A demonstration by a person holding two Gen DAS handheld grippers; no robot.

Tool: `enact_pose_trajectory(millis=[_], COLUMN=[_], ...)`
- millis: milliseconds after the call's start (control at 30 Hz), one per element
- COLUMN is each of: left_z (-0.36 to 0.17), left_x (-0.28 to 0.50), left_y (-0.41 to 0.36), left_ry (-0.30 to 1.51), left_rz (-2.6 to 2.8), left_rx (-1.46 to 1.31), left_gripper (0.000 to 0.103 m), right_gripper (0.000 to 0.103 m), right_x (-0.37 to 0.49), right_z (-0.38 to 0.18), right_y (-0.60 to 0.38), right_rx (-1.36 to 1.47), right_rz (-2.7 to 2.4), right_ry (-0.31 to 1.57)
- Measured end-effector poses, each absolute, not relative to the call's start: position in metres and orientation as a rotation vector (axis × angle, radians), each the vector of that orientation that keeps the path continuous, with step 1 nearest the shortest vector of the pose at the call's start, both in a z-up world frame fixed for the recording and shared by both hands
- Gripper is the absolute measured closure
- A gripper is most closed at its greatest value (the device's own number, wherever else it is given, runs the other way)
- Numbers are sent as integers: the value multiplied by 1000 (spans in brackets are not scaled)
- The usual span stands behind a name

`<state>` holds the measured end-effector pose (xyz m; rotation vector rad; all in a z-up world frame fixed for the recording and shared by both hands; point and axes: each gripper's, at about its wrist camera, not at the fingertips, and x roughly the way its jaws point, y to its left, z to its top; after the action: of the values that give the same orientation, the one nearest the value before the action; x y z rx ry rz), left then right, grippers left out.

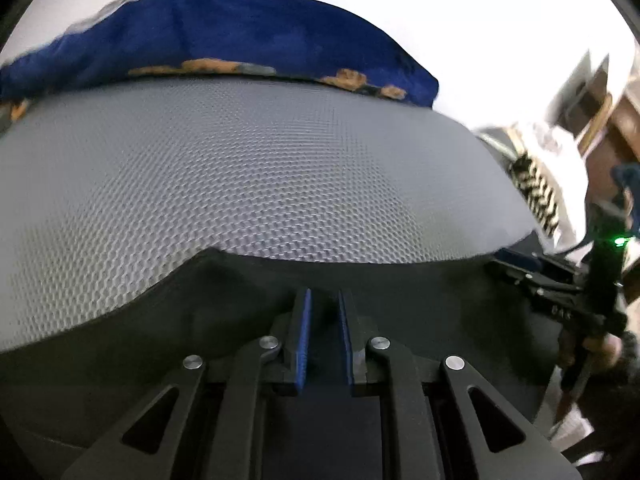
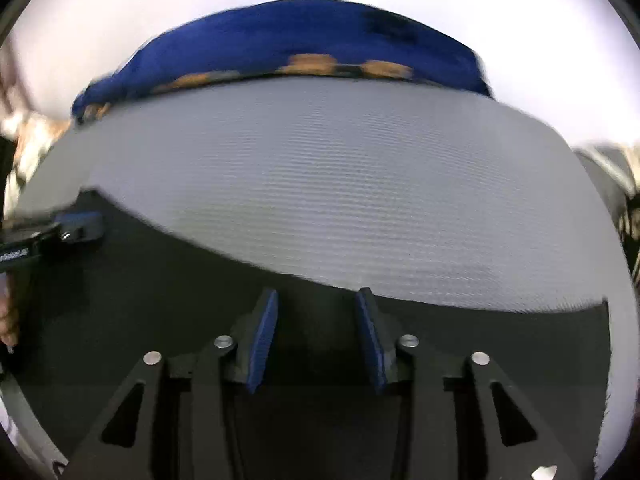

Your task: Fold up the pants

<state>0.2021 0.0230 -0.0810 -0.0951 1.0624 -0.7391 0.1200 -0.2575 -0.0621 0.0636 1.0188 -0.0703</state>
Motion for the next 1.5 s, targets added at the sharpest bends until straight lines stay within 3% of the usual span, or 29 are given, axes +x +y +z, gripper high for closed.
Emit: enact_pose_trajectory(millis=[300,367,400,467,633,733,767,1100,1267,1500], left_z=[-84,-84,-84,-83,-64,-53,-52,-69,-67,-56], left_x=[206,207,207,207,183,151,142,85,89,82], left_y=[19,18,17,18,10,8,7,39,38,15], left_ry=[1049,1049,1055,1066,1055,1044,1048,1081,1104,1113], left_rz=[-695,-684,-676,-656,-613,-652,-663,-638,-590,-616], left_rx=[-90,-97,-107,-114,-30,-7,1,60,35,15], left_gripper=[88,88,88,88,80,61,60,60,60,58], right_gripper=[66,53,51,56,57,57,58,58,55,58], right_x=[86,81,78,72,42,18,13,-47,-65,-76], right_z=[-59,-59,-59,-58,-38,-32,-33,-54,-49,-56], right_y=[-406,-424,-433,-449,-430,-405,-399,-395,-451,-516], right_rx=[122,113,128,178,168,161,157,-17,158,648], right_rz=[-342,-384,-398,-414,-377,-293,-271,-312,-393,-141], right_ry=[992,993,994,992,987,996,998,1051,1044,1049])
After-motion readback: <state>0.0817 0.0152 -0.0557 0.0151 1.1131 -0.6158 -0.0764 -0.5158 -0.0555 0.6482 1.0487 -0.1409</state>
